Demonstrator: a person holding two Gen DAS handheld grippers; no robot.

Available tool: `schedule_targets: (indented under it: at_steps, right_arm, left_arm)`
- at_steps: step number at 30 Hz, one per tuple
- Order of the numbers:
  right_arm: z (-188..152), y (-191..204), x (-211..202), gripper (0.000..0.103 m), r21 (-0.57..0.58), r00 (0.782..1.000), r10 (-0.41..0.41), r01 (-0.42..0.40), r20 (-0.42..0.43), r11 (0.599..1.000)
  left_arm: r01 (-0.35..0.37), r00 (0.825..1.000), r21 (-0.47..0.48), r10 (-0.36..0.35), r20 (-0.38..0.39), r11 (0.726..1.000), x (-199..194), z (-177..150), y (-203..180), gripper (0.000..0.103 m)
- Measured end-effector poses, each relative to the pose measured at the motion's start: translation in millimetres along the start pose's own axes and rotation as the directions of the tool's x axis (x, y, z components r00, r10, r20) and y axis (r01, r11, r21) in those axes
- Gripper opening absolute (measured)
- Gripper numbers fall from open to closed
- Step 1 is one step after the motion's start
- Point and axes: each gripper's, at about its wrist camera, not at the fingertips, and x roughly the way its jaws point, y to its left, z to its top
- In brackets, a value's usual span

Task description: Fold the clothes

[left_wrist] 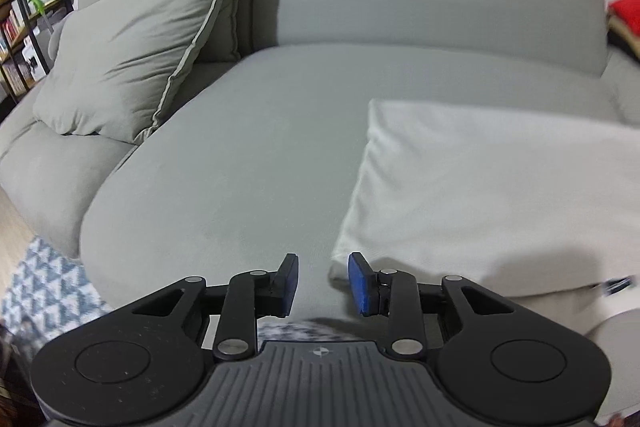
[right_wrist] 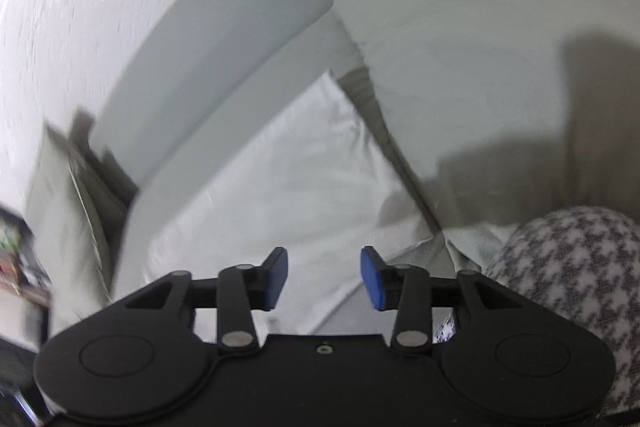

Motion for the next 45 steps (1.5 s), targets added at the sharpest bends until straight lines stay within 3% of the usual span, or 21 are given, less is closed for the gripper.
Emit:
schedule_targets:
  at_steps: [2,7,13,18,22,24,27,33,36,39,45]
  right_arm:
    - [5.8,-5.9,-3.0,0.043,0.060,1.000,0.031,-0.031,0.007,0.998]
    - [-5.1,-11.1,12.9,0.043,0.197,0.991,0.106,-0.087,-0.087,0.977]
    - [-20.5,-12.1,24.4,0.042,0.289,0.990,0.030,0.011,-0.135,0.957]
    - [-25.0,-35.0,40.7,0.028,0.457,0.992,0.082,-0.031,-0.092,0.889]
    - [-29.0,-41.0,47.0,0.033,0.520,0.994,0.110,-0.081,-0.025,0.850]
    - [-32.0,-41.7,47.6,0.038,0.521,0.992,0.122,-0.115,0.021,0.846]
    - [-35.1,-42.1,49.2,0.038,0.522,0.988,0.129,-0.152,0.082,0.839]
    - [-21.5,-43.9,54.2,0.039,0.435,0.972,0.101,-0.187,0.212,0.881]
    - [-15.4,-43.9,59.7,0.038,0.397,0.969,0.108,-0.191,0.222,0.898]
    - [-19.2,-43.3,56.7,0.037,0.426,0.969,0.162,-0.229,0.188,0.875]
    - [-14.6,-43.1,63.1,0.034,0.412,0.970,0.149,-0.218,0.193,0.885]
  left_arm:
    - [0.043,0.999,0.002,-0.043,0.017,0.999,-4.5,5.7,-10.5,0.034]
    - [0.133,0.991,0.070,-0.135,0.021,0.989,-6.9,9.3,-49.5,0.034]
    - [0.178,0.984,0.146,-0.181,0.007,0.973,-6.1,-0.2,-76.0,0.035]
    - [0.176,0.984,0.114,-0.176,-0.014,0.978,-0.8,-3.4,-69.4,0.035]
    - [0.172,0.985,0.074,-0.170,-0.025,0.982,1.2,-3.5,-61.4,0.035]
    - [0.169,0.985,0.064,-0.168,-0.026,0.983,0.7,-4.1,-58.8,0.035]
    - [0.167,0.986,0.054,-0.165,-0.029,0.985,0.7,-5.3,-55.6,0.035]
    - [0.167,0.985,0.011,-0.167,-0.038,0.986,2.6,-6.9,-45.1,0.035]
    - [0.166,0.985,-0.015,-0.166,-0.041,0.986,3.1,-6.3,-37.8,0.035]
    - [0.174,0.984,-0.037,-0.175,-0.028,0.984,2.2,-5.3,-29.7,0.035]
    - [0.167,0.983,-0.082,-0.172,-0.058,0.982,26.2,3.5,-19.3,0.035]
